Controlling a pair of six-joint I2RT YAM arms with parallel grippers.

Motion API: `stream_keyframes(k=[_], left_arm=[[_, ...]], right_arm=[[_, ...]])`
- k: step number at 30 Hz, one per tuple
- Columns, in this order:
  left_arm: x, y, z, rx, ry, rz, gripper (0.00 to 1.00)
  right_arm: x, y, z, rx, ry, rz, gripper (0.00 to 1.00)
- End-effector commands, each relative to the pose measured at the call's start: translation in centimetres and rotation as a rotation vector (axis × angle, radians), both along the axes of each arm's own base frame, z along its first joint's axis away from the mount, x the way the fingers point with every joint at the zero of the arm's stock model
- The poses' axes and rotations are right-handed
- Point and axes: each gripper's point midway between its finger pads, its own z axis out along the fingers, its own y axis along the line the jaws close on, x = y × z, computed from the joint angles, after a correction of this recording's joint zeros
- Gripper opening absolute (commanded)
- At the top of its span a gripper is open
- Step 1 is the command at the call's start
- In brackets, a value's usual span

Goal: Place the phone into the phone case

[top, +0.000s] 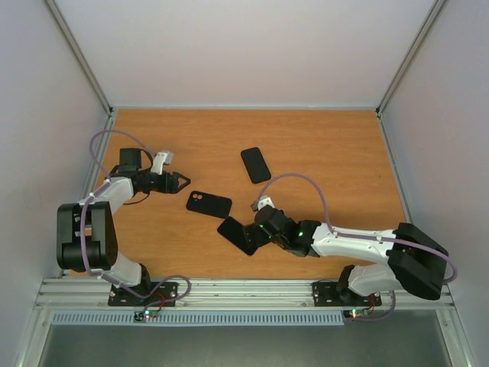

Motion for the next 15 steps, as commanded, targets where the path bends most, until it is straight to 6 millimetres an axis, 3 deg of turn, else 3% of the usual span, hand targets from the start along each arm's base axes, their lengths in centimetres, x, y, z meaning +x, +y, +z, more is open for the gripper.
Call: stream_keyframes(k=[1,15], left_arm=[[0.8,0.0,0.5,0.001,-0.026,-0.01,0.78],[0.9,0.0,0.3,0.006,-0.022,-0.011,0.78]], right_arm=[[-1.6,2.2,-1.8,0.018,0.039,0.155,0.98],[-4.1,5.0,-5.1,0.047,0.127,0.31,0.99]])
